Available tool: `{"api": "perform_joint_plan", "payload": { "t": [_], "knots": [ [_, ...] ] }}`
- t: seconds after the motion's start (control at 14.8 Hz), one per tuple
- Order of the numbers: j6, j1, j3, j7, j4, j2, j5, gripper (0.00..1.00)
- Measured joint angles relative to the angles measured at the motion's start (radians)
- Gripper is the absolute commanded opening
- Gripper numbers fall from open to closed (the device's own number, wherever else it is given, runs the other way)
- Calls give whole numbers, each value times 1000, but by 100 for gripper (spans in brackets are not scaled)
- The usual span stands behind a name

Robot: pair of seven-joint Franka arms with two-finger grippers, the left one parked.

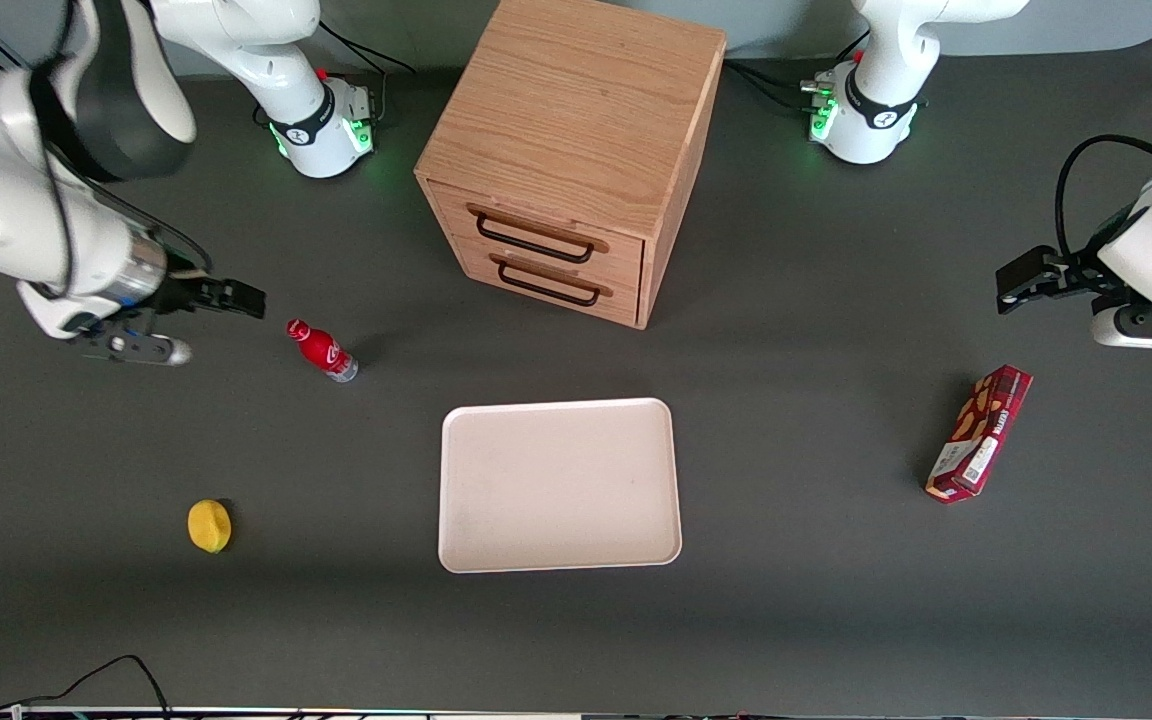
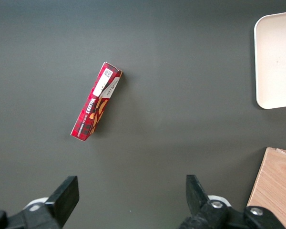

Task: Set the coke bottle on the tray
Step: 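Move the right gripper down to the small red Coca-Cola bottle, then close the right gripper around the bottle's body and lift it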

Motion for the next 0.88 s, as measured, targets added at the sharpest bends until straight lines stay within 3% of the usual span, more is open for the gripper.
{"api": "perform_joint_plan", "payload": {
  "t": [0.2,0.34,0.47,0.68,0.88],
  "knots": [
    [224,0,1,0,-181,12,0,100],
    [307,0,3,0,-249,13,0,89],
    [362,0,5,1,-288,13,0,64],
    [377,0,8,1,-308,12,0,3],
    [388,0,11,1,-316,11,1,0]
  ]
}}
